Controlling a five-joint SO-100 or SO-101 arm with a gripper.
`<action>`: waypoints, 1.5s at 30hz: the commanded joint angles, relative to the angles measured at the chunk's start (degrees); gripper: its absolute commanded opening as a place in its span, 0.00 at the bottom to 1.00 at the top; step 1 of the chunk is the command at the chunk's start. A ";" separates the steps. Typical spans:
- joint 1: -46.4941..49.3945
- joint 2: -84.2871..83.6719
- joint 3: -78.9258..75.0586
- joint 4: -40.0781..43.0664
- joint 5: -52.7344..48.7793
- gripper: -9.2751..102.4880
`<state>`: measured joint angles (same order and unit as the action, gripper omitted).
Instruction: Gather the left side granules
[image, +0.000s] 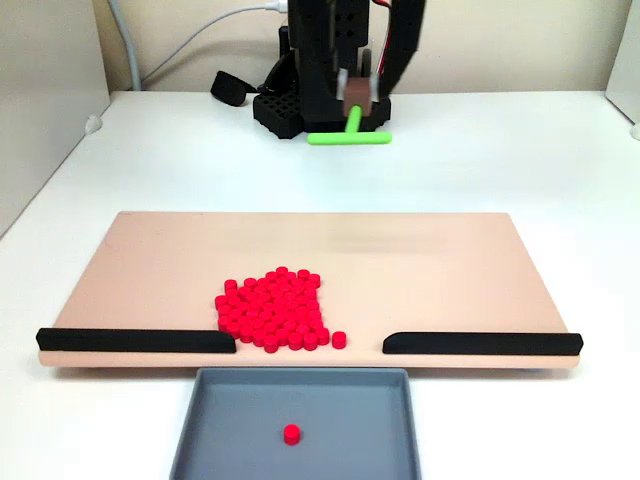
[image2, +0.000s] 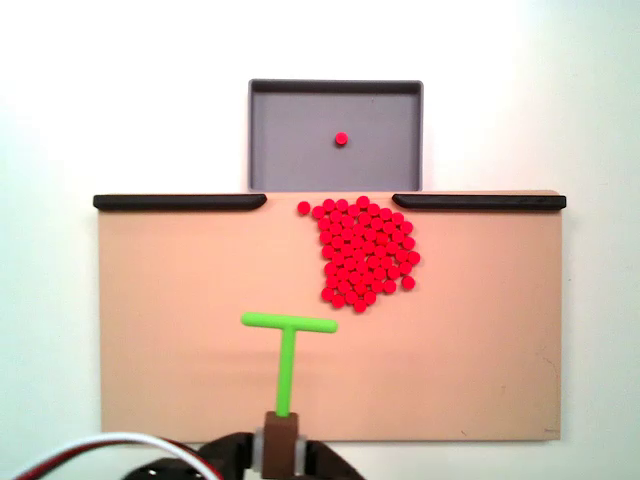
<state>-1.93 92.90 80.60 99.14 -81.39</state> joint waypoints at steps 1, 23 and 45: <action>3.25 2.02 -0.18 -0.53 -6.86 0.08; 7.29 -3.25 -1.05 -1.14 -11.95 0.08; 4.83 -1.58 -1.05 -0.62 -5.45 0.08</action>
<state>3.16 89.38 80.60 98.44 -87.63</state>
